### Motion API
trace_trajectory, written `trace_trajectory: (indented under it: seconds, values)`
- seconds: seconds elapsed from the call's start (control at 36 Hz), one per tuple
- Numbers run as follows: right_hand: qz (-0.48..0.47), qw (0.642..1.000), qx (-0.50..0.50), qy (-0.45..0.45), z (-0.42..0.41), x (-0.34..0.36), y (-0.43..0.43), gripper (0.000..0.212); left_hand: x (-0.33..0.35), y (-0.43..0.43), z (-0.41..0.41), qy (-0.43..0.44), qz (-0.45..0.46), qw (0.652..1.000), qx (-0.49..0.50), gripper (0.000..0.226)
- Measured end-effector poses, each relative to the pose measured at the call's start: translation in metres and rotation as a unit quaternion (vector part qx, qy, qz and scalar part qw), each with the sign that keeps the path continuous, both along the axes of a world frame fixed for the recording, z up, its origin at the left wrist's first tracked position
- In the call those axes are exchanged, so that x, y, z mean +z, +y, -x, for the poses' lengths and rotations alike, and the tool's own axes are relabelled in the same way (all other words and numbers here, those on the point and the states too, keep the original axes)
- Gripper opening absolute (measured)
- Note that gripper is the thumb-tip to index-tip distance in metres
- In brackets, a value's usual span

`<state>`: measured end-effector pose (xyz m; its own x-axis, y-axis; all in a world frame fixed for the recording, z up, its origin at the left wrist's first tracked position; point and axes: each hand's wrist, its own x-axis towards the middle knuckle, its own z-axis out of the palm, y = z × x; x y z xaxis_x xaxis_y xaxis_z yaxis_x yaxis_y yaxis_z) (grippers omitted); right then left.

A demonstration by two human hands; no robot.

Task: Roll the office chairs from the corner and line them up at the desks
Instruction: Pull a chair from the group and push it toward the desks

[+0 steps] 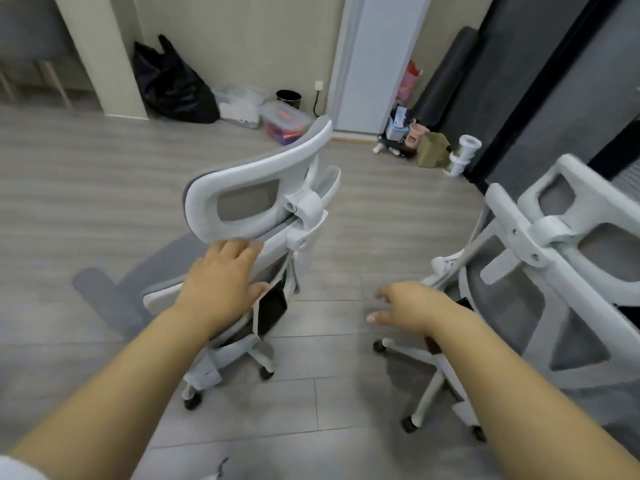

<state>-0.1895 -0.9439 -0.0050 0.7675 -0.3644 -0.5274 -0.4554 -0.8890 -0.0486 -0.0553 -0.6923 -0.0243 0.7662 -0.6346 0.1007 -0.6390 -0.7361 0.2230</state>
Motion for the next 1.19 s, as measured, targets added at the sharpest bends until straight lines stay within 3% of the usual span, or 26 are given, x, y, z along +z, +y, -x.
trace_trajectory:
  seconds: [0.14, 0.33, 0.56, 0.89, 1.03, 1.19]
  values:
    - [0.006, 0.998, 0.014, -0.054, -0.055, -0.012, -0.027, 0.058, -0.007, -0.019, -0.018, 0.022, -0.013, 0.999, 0.040, 0.060]
    - [0.040, 0.982, 0.016, -0.183, -0.129, -0.017, -0.046, 0.052, -0.014, -0.030, -0.047, -0.056, -0.013, 0.998, 0.023, 0.038]
    - [0.013, 0.949, 0.086, -0.302, -0.187, -0.022, -0.069, 0.049, -0.016, -0.030, -0.046, -0.075, 0.004, 0.996, 0.055, 0.050]
    - [-0.056, 0.883, 0.278, -0.374, -0.221, -0.046, -0.108, 0.041, -0.032, -0.053, -0.015, -0.078, 0.058, 0.972, 0.213, 0.039]
    - [-0.097, 0.866, 0.304, -0.385, -0.224, -0.051, -0.118, 0.038, -0.044, -0.068, 0.002, -0.084, 0.067, 0.950, 0.293, 0.043]
    - [-0.080, 0.853, 0.325, -0.400, -0.218, -0.048, -0.114, 0.033, -0.039, -0.076, 0.019, -0.052, 0.069, 0.931, 0.355, 0.052]
